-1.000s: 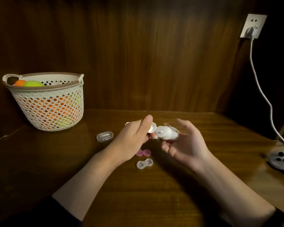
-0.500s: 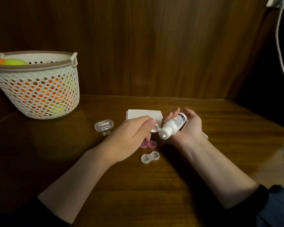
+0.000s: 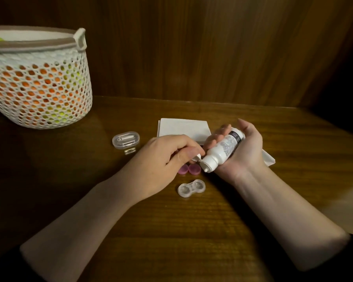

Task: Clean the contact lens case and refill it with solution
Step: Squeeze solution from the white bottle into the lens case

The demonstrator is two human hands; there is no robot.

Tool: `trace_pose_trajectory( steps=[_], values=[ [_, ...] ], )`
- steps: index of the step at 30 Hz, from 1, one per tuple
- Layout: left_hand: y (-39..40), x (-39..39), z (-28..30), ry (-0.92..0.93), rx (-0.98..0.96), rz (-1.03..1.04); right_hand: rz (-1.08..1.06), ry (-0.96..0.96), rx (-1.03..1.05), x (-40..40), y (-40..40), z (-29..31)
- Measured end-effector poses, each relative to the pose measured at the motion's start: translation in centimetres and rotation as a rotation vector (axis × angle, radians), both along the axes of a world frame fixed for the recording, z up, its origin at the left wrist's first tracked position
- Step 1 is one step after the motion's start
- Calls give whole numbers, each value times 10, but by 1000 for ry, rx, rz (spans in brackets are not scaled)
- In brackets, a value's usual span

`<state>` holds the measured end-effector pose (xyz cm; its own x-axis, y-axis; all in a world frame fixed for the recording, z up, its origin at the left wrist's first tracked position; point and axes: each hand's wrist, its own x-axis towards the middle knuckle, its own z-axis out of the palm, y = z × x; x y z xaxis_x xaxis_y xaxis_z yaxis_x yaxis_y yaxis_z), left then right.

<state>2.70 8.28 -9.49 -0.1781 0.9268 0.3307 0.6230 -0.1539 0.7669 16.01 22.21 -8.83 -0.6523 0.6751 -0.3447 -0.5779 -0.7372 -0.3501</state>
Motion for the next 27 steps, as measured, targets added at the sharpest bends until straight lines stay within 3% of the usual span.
trace_pose_trajectory(
  steps=[11,27],
  values=[
    [-2,-7,-4,64,-29,-3,53,14,190,-5,-2,-9],
    [-10,-11,-3,116,-136,-12,89,-68,303,-5,-9,-6]
  ],
)
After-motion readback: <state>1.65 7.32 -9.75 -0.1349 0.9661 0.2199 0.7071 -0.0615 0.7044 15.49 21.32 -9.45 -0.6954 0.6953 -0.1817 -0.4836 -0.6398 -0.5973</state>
